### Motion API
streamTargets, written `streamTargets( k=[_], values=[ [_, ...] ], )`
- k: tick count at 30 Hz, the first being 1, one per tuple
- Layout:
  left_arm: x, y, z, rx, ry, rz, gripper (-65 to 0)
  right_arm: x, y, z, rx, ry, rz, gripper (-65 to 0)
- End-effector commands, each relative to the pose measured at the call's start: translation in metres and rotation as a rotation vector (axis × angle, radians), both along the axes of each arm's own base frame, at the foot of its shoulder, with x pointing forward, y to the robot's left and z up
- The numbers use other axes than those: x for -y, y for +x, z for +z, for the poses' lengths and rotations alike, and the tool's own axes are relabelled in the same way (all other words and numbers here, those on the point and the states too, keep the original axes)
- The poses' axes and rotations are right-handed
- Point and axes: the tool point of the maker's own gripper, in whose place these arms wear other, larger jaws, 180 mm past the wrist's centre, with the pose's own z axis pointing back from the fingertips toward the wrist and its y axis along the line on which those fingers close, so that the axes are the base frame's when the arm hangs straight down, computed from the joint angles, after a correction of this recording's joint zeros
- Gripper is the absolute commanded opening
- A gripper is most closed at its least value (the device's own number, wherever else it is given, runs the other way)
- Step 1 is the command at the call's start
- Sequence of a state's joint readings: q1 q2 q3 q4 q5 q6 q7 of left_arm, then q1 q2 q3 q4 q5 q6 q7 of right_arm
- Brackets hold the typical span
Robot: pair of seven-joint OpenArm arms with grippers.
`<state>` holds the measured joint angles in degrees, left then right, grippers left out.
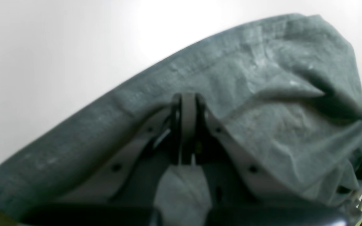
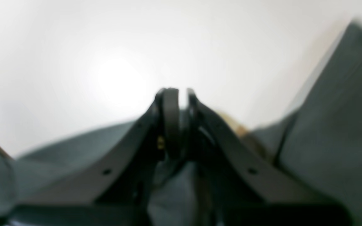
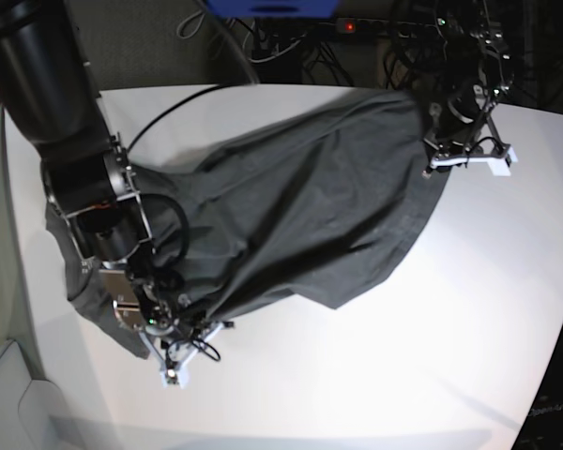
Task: Layout the t-shirt on the table in an organized manner, then fold the t-shirt properly
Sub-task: 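Lift the shirt with both grippers and stretch it between them, then lower both grippers and lay the stretched shirt on the table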
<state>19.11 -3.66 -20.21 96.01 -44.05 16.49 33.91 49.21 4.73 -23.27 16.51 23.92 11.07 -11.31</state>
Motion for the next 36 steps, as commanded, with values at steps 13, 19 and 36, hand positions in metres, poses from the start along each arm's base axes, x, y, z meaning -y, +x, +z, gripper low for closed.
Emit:
streamTargets(
  k=[13,19,36],
  values=[
    [0.011,0.070,0.059,0.205,-0.002,-0.028,-64.5,-0.093,-0.036,0.076,0.119,0.059,0.264,-62.0],
    [0.047,0.131,0.063,0.231,-0.036,-0.119,-64.5,-0.050,-0.053,0.065,0.108,-0.013,0.245,-62.0],
    [0.003,0.160,-0.025,0.018,0.208,-0.045,-64.4,0.055,-0.068,0.047,0.071,-0.048,0.093,-62.0]
  ],
)
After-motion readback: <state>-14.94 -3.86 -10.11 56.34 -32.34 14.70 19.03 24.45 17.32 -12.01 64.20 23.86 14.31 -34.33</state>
